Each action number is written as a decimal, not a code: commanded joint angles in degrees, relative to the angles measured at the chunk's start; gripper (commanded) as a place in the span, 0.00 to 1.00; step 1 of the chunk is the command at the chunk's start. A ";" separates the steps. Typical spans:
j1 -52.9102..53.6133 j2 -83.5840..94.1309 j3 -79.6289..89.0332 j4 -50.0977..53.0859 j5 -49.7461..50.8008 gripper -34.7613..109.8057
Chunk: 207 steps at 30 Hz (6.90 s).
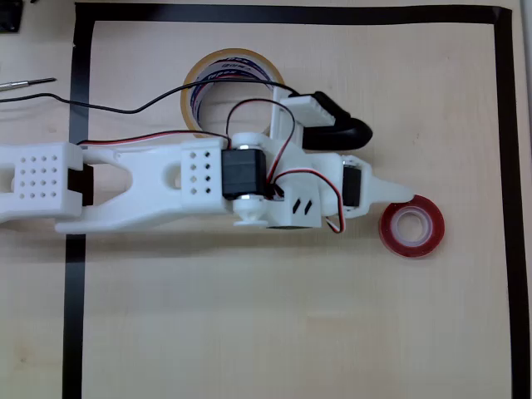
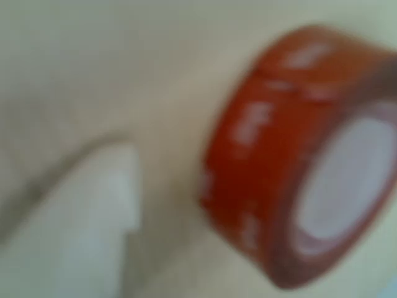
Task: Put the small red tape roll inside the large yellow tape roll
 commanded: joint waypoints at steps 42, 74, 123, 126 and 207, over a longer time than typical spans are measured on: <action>2.99 1.76 -7.38 -16.26 5.54 0.24; 3.96 -0.18 -15.21 26.10 9.32 0.24; 3.87 22.59 -13.89 37.35 -6.86 0.32; 4.83 24.87 -12.22 42.01 -11.25 0.31; 0.70 6.77 -5.89 36.21 -38.32 0.35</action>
